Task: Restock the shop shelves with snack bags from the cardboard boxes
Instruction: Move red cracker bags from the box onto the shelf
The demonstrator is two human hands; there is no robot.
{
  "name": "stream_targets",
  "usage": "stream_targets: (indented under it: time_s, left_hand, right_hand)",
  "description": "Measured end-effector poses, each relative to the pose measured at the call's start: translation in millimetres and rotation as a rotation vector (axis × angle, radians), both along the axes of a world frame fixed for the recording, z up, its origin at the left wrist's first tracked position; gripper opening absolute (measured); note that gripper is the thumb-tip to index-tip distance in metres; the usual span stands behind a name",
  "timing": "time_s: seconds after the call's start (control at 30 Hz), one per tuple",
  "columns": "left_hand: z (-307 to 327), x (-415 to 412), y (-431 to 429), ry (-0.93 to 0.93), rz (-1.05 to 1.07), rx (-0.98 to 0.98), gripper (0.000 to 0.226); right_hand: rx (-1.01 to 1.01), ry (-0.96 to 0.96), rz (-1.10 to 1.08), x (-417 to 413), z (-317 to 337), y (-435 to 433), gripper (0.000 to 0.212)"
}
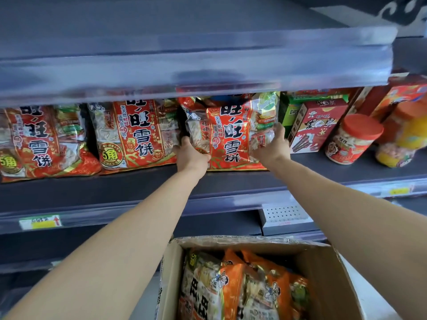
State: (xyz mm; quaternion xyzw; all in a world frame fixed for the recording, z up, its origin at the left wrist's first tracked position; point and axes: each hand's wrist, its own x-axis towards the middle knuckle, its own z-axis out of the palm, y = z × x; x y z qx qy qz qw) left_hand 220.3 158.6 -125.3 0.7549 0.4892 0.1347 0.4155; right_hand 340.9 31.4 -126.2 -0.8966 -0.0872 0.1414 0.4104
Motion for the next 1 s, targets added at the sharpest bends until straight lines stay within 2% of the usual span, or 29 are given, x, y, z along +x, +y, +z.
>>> stream_targets:
  time_s: [0.33,0.47,0.6,0.77,0.87,1.0]
  left_hand:
    - [-5,24,25,-0.154,0.094,0.0,0.06]
    - [-3,28,32,-0.217,0.12,-0.032,0.045]
    - [-4,29,39,-0.236,0.107,-0.093,0.04]
    - [-9,19,35,-0.166,0.083,-0.095,0.041]
    - [-8,12,31,-0.171,0.081,-0.133,0.028]
    - [-8,3,30,-0.18,0.085,-0.17,0.025]
  right_hand:
    - [0.169,0.019,0.042,11,-14,27,0.1]
    - [0.183,0.049,0.084,15,-15,33,0.105]
    - [0.159,0.001,0.124,12,-21,31,0.096]
    - [0.014,-0.056,0.107,3,-27,25,0.085]
    - [0.019,-0.026,0.131,0,-24,21,0.087]
    - [0.023,0.037,0.205,-5,-19,20,0.093]
